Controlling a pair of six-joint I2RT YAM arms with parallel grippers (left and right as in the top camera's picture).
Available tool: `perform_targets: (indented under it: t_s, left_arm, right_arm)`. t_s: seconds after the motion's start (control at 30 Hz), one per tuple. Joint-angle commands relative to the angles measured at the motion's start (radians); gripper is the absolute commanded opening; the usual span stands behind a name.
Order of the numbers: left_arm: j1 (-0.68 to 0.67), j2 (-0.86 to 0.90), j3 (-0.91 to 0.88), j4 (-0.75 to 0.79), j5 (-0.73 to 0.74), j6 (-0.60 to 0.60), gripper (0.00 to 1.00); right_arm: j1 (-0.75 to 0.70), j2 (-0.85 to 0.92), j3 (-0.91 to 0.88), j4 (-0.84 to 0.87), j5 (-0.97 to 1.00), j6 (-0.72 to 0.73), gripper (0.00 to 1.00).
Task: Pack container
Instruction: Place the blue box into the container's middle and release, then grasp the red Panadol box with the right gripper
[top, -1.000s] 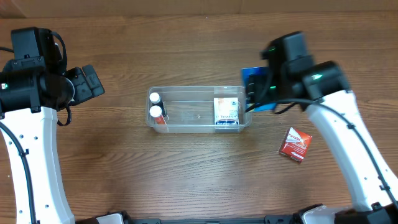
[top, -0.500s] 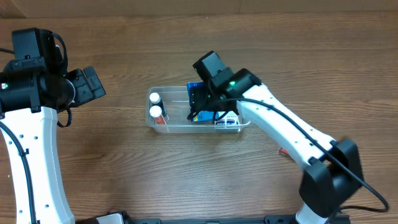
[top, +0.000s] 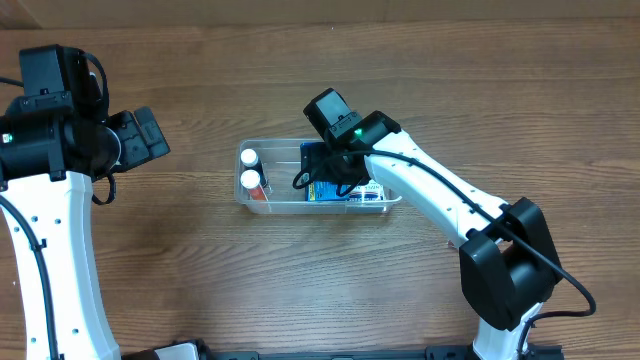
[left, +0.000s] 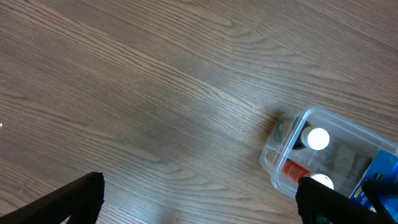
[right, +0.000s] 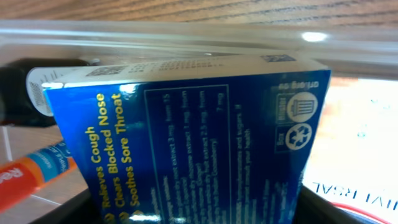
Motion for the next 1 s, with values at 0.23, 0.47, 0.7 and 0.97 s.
perform_targets:
  t_s: [0.23, 0.47, 0.7, 0.97]
  left_arm:
    - [-0.002, 0.001, 0.006, 0.000, 0.008, -0.009, 1.00]
    - [-0.002, 0.001, 0.006, 0.000, 0.008, -0.009, 1.00]
    - [-0.002, 0.001, 0.006, 0.000, 0.008, -0.009, 1.00]
    - [-0.002, 0.001, 0.006, 0.000, 0.009, -0.009, 1.00]
  right_arm:
    - [0.000, -0.035, 0.031, -0.031, 0.042, -0.027, 1.00]
    - [-0.103, -0.273, 0.115, -0.180, 0.317, -0.008, 1.00]
    - [-0.476, -0.438, 0.115, -0.390, 0.271, 0.003, 1.00]
    - [-0.675, -0.462, -0.071, -0.521, 0.222, -0.078, 1.00]
